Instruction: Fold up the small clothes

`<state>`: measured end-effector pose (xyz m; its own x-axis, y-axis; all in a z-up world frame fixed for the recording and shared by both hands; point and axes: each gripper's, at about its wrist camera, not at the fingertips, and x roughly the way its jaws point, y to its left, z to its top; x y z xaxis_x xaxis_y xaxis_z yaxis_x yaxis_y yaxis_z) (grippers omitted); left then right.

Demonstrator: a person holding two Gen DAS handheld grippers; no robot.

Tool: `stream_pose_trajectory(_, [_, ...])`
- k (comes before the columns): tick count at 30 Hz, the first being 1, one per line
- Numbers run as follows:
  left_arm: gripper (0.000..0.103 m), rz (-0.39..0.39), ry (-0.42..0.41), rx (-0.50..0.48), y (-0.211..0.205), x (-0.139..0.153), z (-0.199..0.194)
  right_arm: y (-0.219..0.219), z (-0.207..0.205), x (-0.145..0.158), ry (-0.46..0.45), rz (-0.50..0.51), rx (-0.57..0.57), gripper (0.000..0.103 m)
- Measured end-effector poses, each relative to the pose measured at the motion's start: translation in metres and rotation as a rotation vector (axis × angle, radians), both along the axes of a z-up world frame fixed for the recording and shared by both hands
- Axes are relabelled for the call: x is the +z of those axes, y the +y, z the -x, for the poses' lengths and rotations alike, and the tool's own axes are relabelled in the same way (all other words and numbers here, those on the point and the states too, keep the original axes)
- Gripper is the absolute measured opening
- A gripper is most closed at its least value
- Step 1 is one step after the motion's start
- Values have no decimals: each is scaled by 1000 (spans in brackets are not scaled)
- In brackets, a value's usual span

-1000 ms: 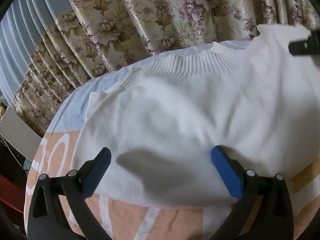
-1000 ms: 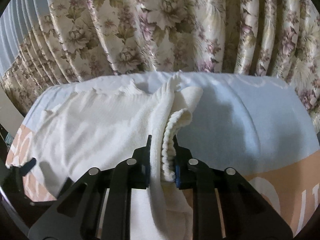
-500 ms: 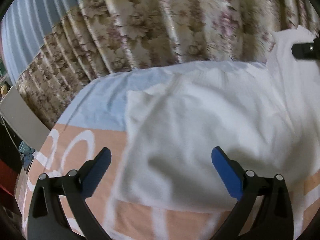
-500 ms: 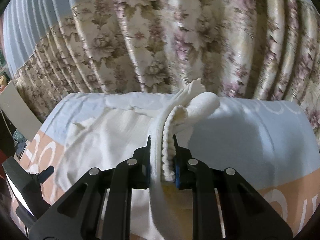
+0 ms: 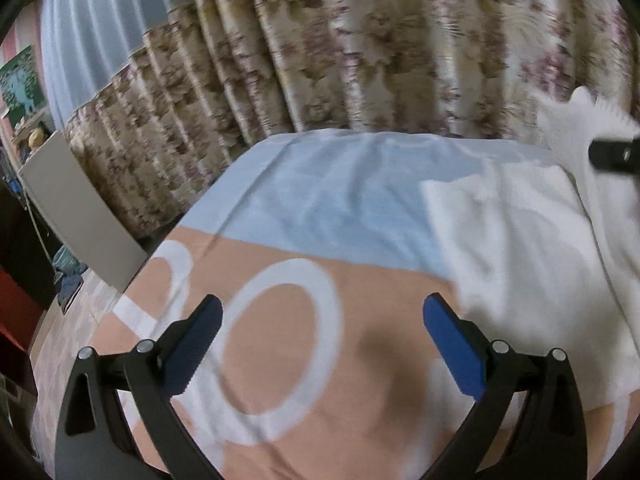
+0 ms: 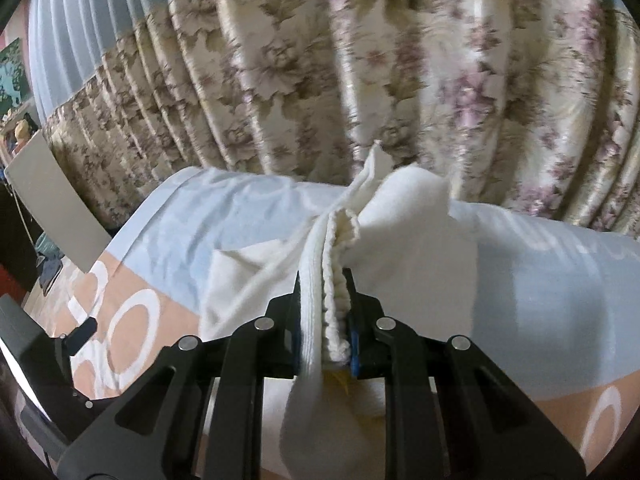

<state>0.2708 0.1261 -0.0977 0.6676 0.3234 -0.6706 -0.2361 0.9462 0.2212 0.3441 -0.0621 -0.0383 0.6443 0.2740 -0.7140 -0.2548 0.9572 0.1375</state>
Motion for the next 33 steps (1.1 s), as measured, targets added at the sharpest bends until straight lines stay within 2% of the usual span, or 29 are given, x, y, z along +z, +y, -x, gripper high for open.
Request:
stream_pose_trajectory(7, [101, -43, 10, 73, 57, -6, 7, 69, -4, -39, 45, 92, 21, 17])
stream_pose_trajectory(10, [101, -46, 22, 99, 75, -10, 9, 82, -2, -47, 55, 124, 35, 19])
stream_pose_trajectory(12, [101, -46, 27, 112, 83, -11, 10, 93, 1, -52, 54, 167, 51, 28])
stream_pose_trajectory(13, [101, -45, 28, 114, 86, -11, 10, 95, 4, -51, 42, 169, 50, 36])
stream_pose_trajectory(14, [101, -46, 28, 116, 87, -10, 11, 97, 7, -48, 36, 147, 56, 46])
stream_pose_trajectory(16, [101, -44, 22, 117, 88, -6, 10, 99, 16, -35, 23, 74, 109, 53])
stream_pose_trajectory(19, [101, -52, 1, 100, 80, 6, 10, 90, 37, 0, -61, 25, 134, 56])
stream_pose_trajectory(21, [101, -57, -16, 82, 70, 15, 10, 65, 47, 21, -110, -17, 86, 63])
stream_pose_trajectory(23, [101, -51, -27, 69, 62, 22, 9, 40, 54, 31, -141, 8, 31, 65])
stream_pose_trajectory(26, [101, -47, -36, 54, 51, 29, 5, 11, 64, 23, -134, 33, -2, 66])
stream_pose_trajectory(28, [101, -47, -38, 53, 46, 32, 2, 0, 73, 12, -122, 12, 22, 66])
stream_pose_trajectory(33, [101, -62, -32, 61, 45, 34, -1, 11, 107, -11, -149, -40, 93, 66])
